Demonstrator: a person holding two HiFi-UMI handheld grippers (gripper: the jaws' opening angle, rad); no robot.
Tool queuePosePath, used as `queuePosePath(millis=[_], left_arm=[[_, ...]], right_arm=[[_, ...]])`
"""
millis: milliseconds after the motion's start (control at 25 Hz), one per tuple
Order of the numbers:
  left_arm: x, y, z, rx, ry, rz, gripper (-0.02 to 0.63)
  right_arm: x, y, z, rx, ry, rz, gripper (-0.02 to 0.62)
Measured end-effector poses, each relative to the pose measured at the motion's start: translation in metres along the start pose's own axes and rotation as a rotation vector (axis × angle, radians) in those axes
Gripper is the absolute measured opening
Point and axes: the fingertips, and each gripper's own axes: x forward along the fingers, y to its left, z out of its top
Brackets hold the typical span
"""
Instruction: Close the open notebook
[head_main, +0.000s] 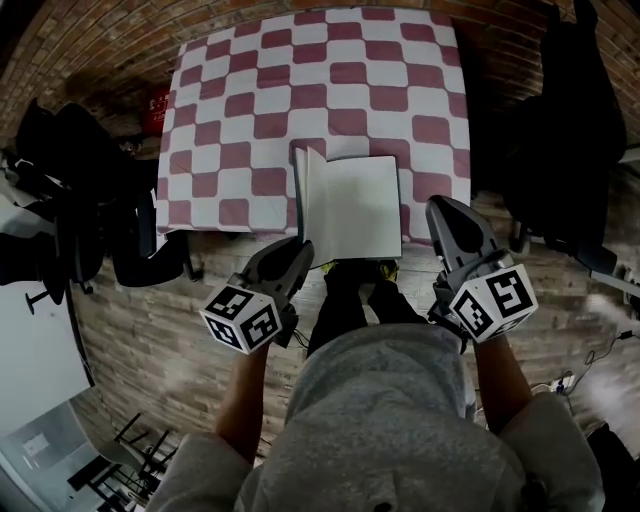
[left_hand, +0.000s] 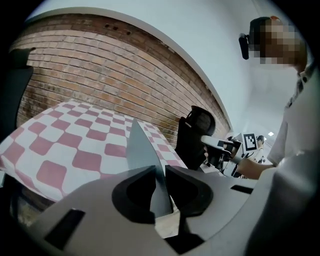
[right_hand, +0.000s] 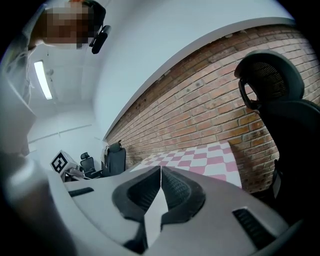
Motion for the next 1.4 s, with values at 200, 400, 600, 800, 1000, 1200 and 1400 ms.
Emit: queuePosePath(millis=[200, 400, 600, 800, 1000, 1200, 1400], left_arm=[[0.026, -0.027, 0.002, 0.046, 0.025, -0.052, 0.062], [0.056, -0.05, -0.004, 0.071, 0.058, -0.094, 0.064], [0.092, -0.067, -0.019, 0.124, 0.137, -0.098, 0.072], [0.124, -0.075, -0.039, 0.188, 0.219, -0.07, 0.083], [0.147, -0.073, -0.059, 0.233, 0.291, -0.03, 0.092], [0.167, -0.069, -0.078, 0.254, 0.339, 0.025, 0.108], [0.173, -0.078, -0.087, 0.309, 0.314, 0.039, 0.15]], right_arm=[[-0.013, -0.007, 0.002, 0.008, -0.019, -0.03, 0.026], [-0.028, -0.015, -0.001, 0.012, -0.019, -0.052, 0.027], [-0.05, -0.031, -0.004, 0.031, -0.031, -0.106, 0.027], [-0.073, -0.047, -0.009, 0.039, -0.029, -0.156, 0.027], [-0.09, -0.056, -0.011, 0.043, -0.035, -0.197, 0.028], [-0.108, -0.064, -0.012, 0.051, -0.047, -0.231, 0.026], [-0.123, -0.068, -0.015, 0.052, -0.055, -0.254, 0.027]])
